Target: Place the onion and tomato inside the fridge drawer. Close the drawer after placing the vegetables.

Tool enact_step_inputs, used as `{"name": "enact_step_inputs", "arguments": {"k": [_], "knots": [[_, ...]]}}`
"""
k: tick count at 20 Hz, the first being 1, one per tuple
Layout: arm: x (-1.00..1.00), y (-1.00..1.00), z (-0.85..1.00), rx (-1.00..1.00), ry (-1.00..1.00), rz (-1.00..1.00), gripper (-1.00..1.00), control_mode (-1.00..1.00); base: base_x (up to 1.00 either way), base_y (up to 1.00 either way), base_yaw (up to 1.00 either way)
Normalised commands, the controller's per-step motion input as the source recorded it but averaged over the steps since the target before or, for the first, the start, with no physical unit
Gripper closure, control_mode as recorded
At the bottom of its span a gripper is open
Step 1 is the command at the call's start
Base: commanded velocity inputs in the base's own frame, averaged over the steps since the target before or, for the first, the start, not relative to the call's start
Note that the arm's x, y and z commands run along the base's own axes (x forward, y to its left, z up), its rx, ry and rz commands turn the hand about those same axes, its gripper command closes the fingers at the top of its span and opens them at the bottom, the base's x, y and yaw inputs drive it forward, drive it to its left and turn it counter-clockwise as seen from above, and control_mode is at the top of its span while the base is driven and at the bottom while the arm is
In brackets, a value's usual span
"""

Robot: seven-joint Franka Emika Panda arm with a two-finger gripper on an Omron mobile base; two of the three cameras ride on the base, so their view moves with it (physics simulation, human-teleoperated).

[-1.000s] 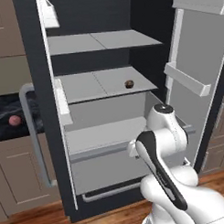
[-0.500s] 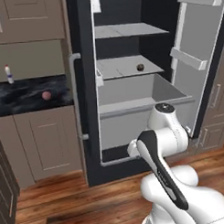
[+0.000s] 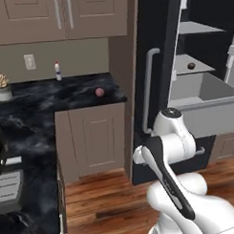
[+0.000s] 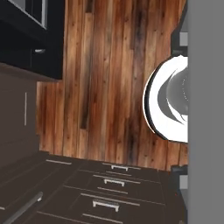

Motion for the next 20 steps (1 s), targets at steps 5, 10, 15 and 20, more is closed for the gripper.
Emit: {"name": "enact_step_inputs", "arguments": {"k": [5, 10, 15, 20], "knots": [[0.0, 0.0, 0.0, 0.0, 0.0, 0.0, -1.0, 1.0, 0.92, 0.44, -0.03], [0.0, 0.0, 0.0, 0.0, 0.0, 0.0, -1.0, 1.0, 1.0, 0.18, -0.02], [0.0, 0.0, 0.0, 0.0, 0.0, 0.0, -1.0, 1.0, 0.85, 0.51, -0.1], [0.0, 0.0, 0.0, 0.0, 0.0, 0.0, -1.0, 1.0, 0.8, 0.27, -0.1]]}}
